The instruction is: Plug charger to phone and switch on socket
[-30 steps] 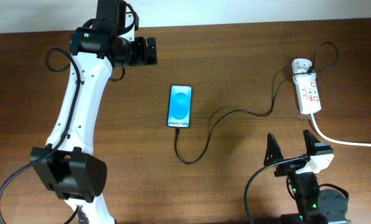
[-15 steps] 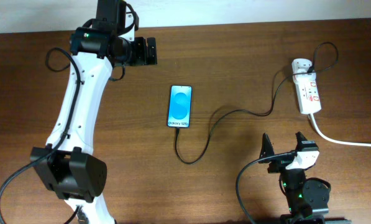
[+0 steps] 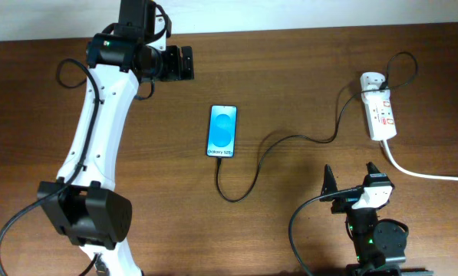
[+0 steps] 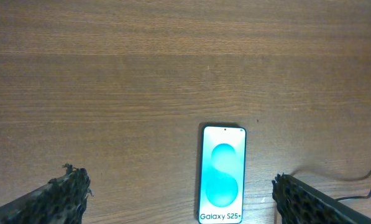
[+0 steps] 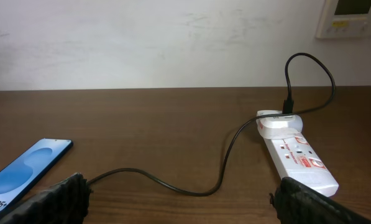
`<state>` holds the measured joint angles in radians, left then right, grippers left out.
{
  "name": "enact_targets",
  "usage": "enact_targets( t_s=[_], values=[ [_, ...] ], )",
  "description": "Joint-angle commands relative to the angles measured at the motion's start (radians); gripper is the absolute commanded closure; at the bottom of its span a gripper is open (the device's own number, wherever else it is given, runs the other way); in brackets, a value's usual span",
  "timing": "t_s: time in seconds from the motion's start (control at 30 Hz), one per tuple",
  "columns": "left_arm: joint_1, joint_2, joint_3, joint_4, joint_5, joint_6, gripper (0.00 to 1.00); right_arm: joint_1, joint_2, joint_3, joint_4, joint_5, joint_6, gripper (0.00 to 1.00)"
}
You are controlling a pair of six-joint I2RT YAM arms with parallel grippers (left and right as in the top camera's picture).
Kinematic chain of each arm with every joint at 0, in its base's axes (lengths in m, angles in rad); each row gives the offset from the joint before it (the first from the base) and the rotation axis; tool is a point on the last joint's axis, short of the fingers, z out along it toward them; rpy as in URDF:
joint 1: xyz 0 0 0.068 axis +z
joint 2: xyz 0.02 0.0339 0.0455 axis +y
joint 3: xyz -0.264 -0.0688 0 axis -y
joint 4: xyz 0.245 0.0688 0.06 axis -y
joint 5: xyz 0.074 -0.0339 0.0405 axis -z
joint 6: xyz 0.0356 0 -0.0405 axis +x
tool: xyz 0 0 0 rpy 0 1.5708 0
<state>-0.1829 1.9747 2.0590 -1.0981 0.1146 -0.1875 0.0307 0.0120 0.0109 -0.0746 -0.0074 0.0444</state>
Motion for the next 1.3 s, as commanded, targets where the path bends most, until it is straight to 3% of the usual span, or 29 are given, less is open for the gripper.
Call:
enact_targets(
  t_s=[0.0,0.83,1.0,1.17,1.27],
  values=[
    [-0.002,0.006,-0.001,0.001,-0.007,0.002,0.01,0.005,-0.008,-0.005,-0.007,0.009,-0.011,0.02],
    [-0.006,-0.023,-0.001,-0.011,-0.007,0.002,0.01,0.006,-0.008,-0.005,-0.007,0.009,-0.011,0.02],
    [-0.078,-0.169,-0.01,-0.172,-0.236,0.002,0.01,0.006,-0.008,-0.005,-0.007,0.009,-0.011,0.02],
    [-0.096,-0.348,-0.241,-0.071,-0.306,0.002,0.01,0.006,-0.008,-0.005,-0.007,0.009,-0.011,0.02],
    [-0.096,-0.425,-0.407,-0.103,-0.295,0.002,0.01,0.006,-0.008,-0.005,-0.007,0.009,-0.011,0.02]
  ],
)
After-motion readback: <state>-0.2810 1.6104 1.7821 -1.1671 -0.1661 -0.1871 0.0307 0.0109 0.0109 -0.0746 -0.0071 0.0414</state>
